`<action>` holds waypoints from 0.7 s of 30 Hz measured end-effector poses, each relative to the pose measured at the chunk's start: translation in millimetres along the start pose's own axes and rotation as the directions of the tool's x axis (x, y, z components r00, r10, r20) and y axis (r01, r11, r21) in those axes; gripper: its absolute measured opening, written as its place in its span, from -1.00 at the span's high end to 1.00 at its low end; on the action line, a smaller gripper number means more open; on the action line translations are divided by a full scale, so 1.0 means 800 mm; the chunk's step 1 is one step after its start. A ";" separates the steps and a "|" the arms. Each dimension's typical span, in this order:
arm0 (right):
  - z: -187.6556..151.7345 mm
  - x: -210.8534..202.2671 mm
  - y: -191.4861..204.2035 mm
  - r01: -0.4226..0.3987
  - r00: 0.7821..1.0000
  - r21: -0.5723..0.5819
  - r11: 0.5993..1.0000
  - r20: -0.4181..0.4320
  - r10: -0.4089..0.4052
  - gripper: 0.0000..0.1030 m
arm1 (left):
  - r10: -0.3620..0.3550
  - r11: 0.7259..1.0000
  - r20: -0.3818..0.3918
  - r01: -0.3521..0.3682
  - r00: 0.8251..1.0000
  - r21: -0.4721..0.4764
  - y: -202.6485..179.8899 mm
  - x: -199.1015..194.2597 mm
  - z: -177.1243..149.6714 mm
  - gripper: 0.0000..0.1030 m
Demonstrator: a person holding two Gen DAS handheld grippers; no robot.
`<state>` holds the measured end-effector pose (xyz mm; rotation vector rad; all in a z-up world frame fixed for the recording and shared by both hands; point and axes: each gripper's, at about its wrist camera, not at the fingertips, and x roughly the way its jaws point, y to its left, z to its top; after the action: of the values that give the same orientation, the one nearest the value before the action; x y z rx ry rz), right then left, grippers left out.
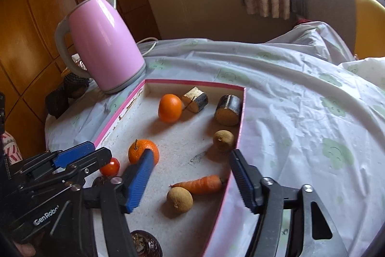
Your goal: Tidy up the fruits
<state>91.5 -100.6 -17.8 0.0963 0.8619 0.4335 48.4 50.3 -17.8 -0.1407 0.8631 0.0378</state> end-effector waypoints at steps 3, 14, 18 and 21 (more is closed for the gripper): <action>-0.008 -0.016 0.000 0.032 0.999 0.022 0.999 0.022 -0.032 -0.47 | 0.005 1.000 0.003 -0.005 1.000 0.001 -0.001 -0.005 -0.002 0.32; -0.045 -0.055 -0.002 0.172 0.982 0.077 0.982 0.065 -0.178 -0.75 | 0.024 1.000 0.057 -0.024 0.998 0.015 -0.008 -0.035 -0.016 0.07; -0.053 -0.060 -0.001 0.187 0.979 0.084 0.979 0.062 -0.192 -0.77 | 0.069 0.997 0.076 -0.072 0.995 0.026 -0.014 -0.044 -0.016 0.00; -0.057 -0.064 0.001 0.191 0.978 0.082 0.978 0.068 -0.197 -0.77 | 0.125 0.992 0.096 -0.127 0.988 0.023 -0.017 -0.049 -0.018 -0.01</action>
<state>28.3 -124.9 -10.9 0.0965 0.8042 0.2129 13.4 35.9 4.5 -0.0562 0.7769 0.1490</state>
